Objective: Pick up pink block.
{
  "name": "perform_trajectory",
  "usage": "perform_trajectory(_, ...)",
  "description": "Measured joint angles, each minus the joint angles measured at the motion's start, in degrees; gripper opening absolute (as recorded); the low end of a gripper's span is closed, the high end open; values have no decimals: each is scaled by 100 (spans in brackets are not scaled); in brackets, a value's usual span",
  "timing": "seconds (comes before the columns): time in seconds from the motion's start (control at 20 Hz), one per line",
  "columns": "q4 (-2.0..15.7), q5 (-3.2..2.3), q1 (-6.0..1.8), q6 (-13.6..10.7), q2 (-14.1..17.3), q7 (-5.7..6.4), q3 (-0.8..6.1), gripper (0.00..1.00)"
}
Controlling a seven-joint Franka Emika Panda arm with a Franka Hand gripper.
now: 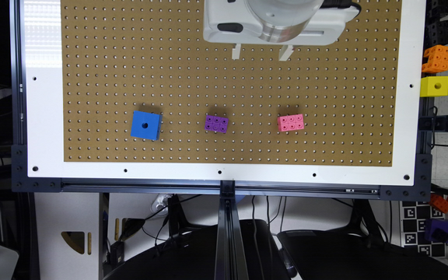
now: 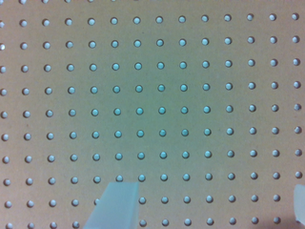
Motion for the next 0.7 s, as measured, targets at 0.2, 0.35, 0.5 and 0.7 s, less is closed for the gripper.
perform_trajectory(0.2, -13, 0, 10, 0, 0, -6, 0, 100)
perform_trajectory(0.35, -13, 0, 13, 0, 0, -6, 0, 100)
perform_trajectory(0.5, 117, 31, 125, 0, 41, 25, 58, 100)
perform_trajectory(0.7, 551, 59, 245, 3, 408, 179, 157, 100)
